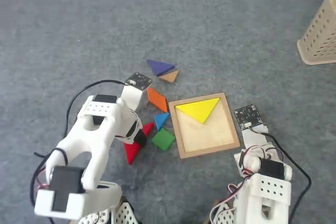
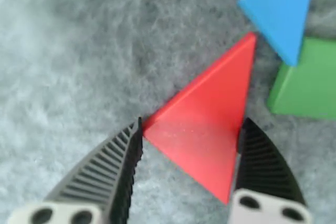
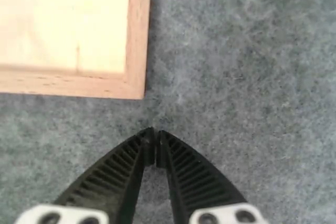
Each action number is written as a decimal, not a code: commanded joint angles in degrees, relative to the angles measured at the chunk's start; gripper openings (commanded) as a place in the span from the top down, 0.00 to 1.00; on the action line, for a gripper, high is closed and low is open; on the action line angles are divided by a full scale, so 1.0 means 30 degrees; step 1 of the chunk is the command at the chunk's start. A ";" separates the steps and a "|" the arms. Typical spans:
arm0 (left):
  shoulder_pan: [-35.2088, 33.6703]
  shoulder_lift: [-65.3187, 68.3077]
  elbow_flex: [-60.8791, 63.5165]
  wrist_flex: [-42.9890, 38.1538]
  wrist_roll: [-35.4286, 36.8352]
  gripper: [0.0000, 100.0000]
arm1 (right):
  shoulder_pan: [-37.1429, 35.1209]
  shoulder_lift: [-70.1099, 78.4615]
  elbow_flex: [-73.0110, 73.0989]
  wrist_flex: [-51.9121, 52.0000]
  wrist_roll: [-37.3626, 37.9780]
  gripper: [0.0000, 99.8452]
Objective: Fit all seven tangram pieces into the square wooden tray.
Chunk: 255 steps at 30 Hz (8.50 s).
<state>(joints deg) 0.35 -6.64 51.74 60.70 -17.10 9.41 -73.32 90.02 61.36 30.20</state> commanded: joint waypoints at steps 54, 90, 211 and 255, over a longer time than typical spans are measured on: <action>-0.0176 0.2725 -0.1685 0.0615 -0.2022 0.77 | -0.0190 -0.0366 -0.0117 -0.0366 0.0264 0.99; -0.0176 0.4923 -0.6022 0.2227 -0.4747 0.77 | -0.0190 -0.0366 -0.0117 -0.0366 0.0264 0.99; 0.9641 0.1348 -0.9509 0.0234 1.4212 0.97 | -0.0190 -0.0366 -0.0117 -0.0366 0.0234 0.99; 0.9055 0.5392 -1.1033 0.1670 2.0366 0.97 | -0.0220 -0.0366 -0.0117 -0.0601 0.0234 0.98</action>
<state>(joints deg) 26.90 10.51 20.79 62.64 43.47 9.32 -73.32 90.02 60.84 30.20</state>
